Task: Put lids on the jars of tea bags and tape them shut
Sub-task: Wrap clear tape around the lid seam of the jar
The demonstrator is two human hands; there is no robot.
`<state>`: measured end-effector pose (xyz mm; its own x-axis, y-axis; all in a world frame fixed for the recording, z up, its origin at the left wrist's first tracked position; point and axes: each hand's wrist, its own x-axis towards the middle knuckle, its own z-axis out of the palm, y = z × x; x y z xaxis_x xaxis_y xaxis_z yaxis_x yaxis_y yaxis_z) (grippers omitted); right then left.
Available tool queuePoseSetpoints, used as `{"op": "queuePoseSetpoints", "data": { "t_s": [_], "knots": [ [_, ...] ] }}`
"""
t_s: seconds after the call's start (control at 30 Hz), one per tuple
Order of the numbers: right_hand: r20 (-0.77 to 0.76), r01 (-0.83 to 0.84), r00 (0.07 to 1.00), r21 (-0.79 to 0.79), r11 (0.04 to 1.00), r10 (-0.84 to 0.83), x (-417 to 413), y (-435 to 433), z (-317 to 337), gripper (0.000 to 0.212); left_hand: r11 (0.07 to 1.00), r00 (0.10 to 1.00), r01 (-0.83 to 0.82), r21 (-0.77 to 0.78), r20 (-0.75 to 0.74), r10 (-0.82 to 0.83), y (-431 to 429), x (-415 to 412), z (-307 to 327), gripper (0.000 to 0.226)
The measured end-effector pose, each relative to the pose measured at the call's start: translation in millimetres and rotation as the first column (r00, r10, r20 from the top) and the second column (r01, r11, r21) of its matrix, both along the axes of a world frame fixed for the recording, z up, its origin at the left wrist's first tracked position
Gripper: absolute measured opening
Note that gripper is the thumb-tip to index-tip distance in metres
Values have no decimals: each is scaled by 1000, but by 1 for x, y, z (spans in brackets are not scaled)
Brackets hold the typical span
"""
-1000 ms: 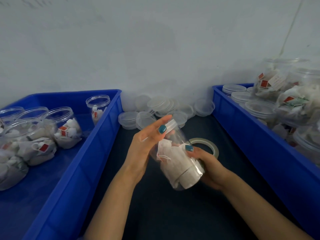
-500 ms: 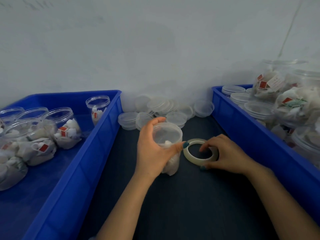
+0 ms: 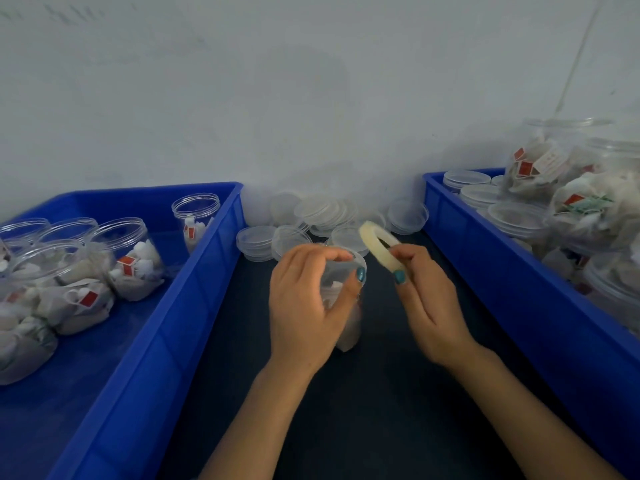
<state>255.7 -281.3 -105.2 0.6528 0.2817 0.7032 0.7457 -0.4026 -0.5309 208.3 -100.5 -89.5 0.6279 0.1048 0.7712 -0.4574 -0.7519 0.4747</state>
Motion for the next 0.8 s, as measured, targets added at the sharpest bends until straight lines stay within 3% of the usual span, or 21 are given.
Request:
{"op": "queuePoseSetpoints", "data": {
  "t_s": [0.1,0.2,0.37,0.63,0.8],
  "knots": [
    [175,49,984,-53,997,-39,-6,6,1,30,985,999,-36,170,-17,40,-5,-1,0,37],
    [279,75,959,-86,994,-48,-7,7,2,30,971,998,-65,228,20,62,-10,-4,0,46],
    [360,123,931,-151,981,-61,-9,8,6,29,964,990,-134,231,67,121,-10,-5,2,30],
    [420,183,903,-180,967,-93,-10,7,10,27,959,983,-167,231,120,142,-11,-7,4,24],
    [390,214,911,-162,963,-137,-11,8,12,26,903,919,-272,332,368,142,-14,-10,2,24]
  ]
}}
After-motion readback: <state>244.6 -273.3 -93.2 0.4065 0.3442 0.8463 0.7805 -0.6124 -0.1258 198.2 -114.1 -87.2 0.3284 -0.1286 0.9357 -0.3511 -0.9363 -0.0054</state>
